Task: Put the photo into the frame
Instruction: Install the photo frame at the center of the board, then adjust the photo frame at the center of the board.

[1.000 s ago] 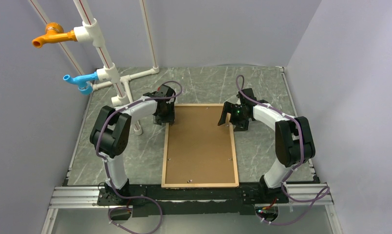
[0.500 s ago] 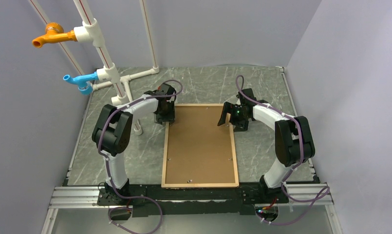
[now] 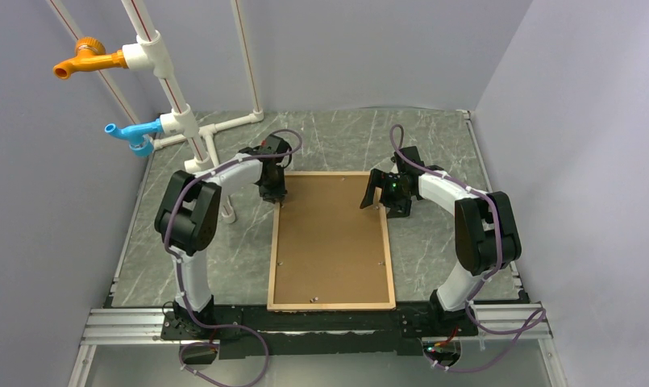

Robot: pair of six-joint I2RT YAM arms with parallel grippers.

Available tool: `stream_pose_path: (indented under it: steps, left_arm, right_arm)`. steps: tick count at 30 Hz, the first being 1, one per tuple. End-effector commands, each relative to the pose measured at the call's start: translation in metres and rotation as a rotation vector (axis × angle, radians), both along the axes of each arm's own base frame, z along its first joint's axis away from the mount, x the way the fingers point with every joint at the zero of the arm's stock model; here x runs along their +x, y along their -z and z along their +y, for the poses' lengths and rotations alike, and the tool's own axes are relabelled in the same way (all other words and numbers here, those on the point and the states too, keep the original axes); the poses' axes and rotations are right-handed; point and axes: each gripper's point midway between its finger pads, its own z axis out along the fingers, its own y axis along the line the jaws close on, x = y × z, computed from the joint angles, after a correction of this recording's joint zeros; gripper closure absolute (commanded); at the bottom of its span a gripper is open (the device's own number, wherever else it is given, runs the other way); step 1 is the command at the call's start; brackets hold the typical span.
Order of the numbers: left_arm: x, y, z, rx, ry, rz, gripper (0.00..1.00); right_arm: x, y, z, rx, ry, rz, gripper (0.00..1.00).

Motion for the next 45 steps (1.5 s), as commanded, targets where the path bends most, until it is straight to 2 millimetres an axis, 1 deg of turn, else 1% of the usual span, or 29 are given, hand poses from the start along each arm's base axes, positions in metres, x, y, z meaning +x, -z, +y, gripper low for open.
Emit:
stream_pose_path:
  steps: [1, 5, 8, 9, 11, 12, 13, 14, 15, 16, 17, 18, 20, 24, 26, 29, 31, 33, 34, 35, 37, 39, 43, 45]
  left_arm:
    - [-0.021, 0.031, 0.012, 0.057, 0.007, 0.084, 0.81]
    - [-0.027, 0.033, 0.013, 0.056, 0.018, 0.089, 0.92]
    - [-0.025, 0.029, 0.011, 0.038, 0.030, 0.076, 0.98]
    - [-0.024, 0.026, 0.009, 0.029, 0.033, 0.071, 0.99]
    - [-0.021, 0.016, 0.004, 0.003, 0.039, 0.053, 0.97]
    - [-0.020, 0.011, 0.000, -0.021, 0.041, 0.045, 0.94]
    - [-0.020, 0.004, -0.003, -0.041, 0.040, 0.032, 0.86]
    - [-0.020, -0.002, -0.005, -0.057, 0.038, 0.022, 0.67]
    - [-0.020, -0.008, -0.006, -0.067, 0.032, 0.010, 0.58]
    - [-0.022, -0.014, -0.008, -0.090, 0.032, 0.006, 0.45]
    - [-0.026, -0.018, -0.009, -0.105, 0.031, 0.009, 0.40]
    - [-0.030, -0.021, -0.011, -0.119, 0.029, 0.012, 0.37]
    - [-0.040, -0.019, -0.010, -0.130, 0.021, 0.039, 0.34]
    - [-0.057, -0.002, -0.008, -0.128, 0.004, 0.102, 0.32]
    - [-0.059, 0.004, -0.013, -0.144, 0.014, 0.122, 0.32]
    - [-0.053, 0.004, -0.032, -0.157, 0.052, 0.126, 0.32]
    - [-0.044, -0.002, -0.047, -0.148, 0.078, 0.122, 0.32]
    - [-0.030, -0.012, -0.066, -0.153, 0.103, 0.110, 0.32]
    - [-0.019, -0.022, -0.079, -0.165, 0.119, 0.088, 0.32]
    - [-0.011, -0.028, -0.090, -0.169, 0.136, 0.077, 0.32]
    - [0.000, -0.036, -0.109, -0.174, 0.162, 0.068, 0.32]
    - [0.012, -0.039, -0.128, -0.184, 0.189, 0.054, 0.32]
    - [0.030, -0.043, -0.158, -0.211, 0.241, 0.019, 0.32]
    - [0.037, -0.047, -0.165, -0.210, 0.265, 0.003, 0.31]
  right_arm:
    - [0.007, -0.003, 0.001, 0.007, -0.007, -0.030, 0.00]
    - [0.006, -0.003, 0.001, 0.010, -0.007, -0.028, 0.00]
    - [0.006, -0.004, 0.001, 0.010, -0.004, -0.027, 0.01]
    - [0.005, -0.003, 0.000, 0.007, -0.004, -0.027, 0.01]
    - [0.006, -0.005, -0.001, 0.002, -0.001, -0.032, 0.01]
    - [0.005, -0.006, -0.002, -0.001, 0.001, -0.033, 0.01]
    - [0.005, -0.006, -0.002, -0.004, 0.001, -0.033, 0.00]
    - [0.004, -0.007, -0.003, -0.006, 0.004, -0.034, 0.00]
    - [0.003, -0.006, -0.004, -0.009, 0.006, -0.032, 0.01]
    - [0.002, -0.006, -0.005, -0.010, 0.007, -0.030, 0.01]
    - [0.000, -0.005, -0.005, -0.012, 0.008, -0.026, 0.00]
    - [-0.003, -0.004, -0.006, -0.012, 0.008, -0.021, 0.01]
    - [-0.011, -0.001, -0.008, -0.021, 0.010, -0.006, 0.00]
    - [-0.033, 0.006, -0.013, -0.027, 0.016, 0.028, 0.01]
    - [-0.046, 0.008, -0.010, -0.010, 0.008, 0.042, 0.01]
    - [-0.066, 0.011, -0.006, -0.020, -0.012, 0.056, 0.00]
    - [-0.078, 0.010, -0.003, -0.002, -0.018, 0.059, 0.01]
    - [-0.090, 0.008, 0.002, 0.015, -0.026, 0.059, 0.01]
    - [-0.094, 0.006, 0.003, 0.022, -0.026, 0.054, 0.01]
    - [-0.099, 0.005, 0.005, 0.031, -0.025, 0.050, 0.01]
    - [-0.104, -0.001, 0.011, 0.054, -0.027, 0.031, 0.01]
    - [-0.109, -0.005, 0.017, 0.072, -0.026, 0.019, 0.01]
    - [-0.119, -0.010, 0.041, 0.137, -0.044, -0.004, 0.01]
    - [-0.125, -0.013, 0.056, 0.174, -0.058, -0.012, 0.01]
